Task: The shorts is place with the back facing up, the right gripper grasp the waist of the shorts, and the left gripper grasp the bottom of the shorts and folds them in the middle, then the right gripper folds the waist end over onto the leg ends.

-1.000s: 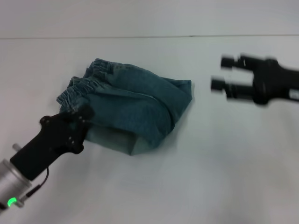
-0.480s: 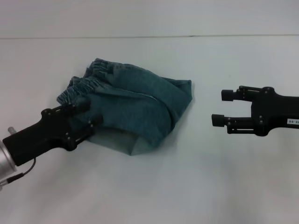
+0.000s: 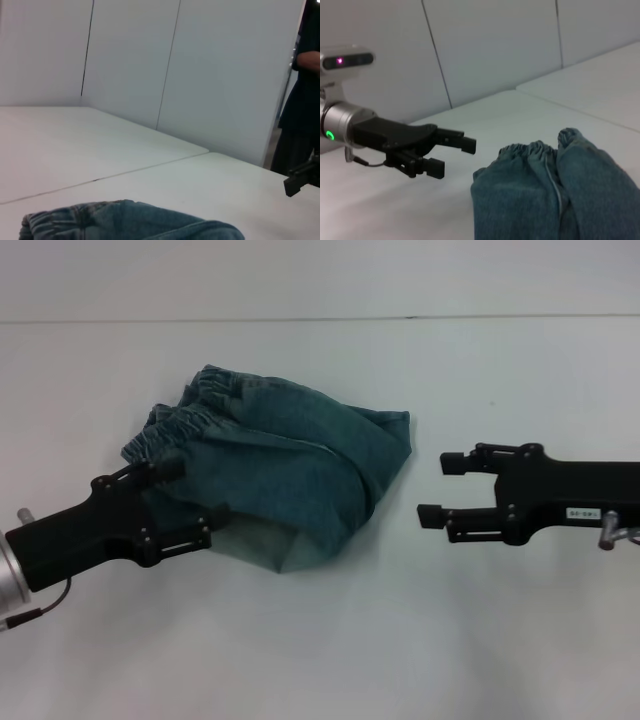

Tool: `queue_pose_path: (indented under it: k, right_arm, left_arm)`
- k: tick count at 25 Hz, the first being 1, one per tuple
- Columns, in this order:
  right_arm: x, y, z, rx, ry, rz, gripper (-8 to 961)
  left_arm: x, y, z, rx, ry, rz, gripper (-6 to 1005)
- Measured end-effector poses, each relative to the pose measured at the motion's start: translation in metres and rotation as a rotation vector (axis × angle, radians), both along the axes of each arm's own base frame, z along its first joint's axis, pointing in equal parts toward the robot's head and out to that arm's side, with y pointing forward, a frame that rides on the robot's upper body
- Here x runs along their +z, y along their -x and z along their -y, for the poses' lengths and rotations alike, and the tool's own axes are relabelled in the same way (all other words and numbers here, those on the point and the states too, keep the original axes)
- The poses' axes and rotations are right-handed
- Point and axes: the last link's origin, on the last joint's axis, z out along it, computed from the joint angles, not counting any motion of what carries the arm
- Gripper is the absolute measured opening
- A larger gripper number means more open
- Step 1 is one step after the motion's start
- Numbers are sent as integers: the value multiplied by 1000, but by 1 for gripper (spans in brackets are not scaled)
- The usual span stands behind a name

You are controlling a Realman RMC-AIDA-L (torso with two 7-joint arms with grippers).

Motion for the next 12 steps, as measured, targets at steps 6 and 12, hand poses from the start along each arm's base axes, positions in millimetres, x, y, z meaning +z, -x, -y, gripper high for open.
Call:
queue_pose_path:
  k: [6,12]
  right_arm:
    - [-5,1,0,-1,13,0,856]
    - [-5,1,0,-16,9,-13,873]
  left_arm:
    - [-1,1,0,9,14,-7,953]
    - [-1,1,0,10,14,-9,951]
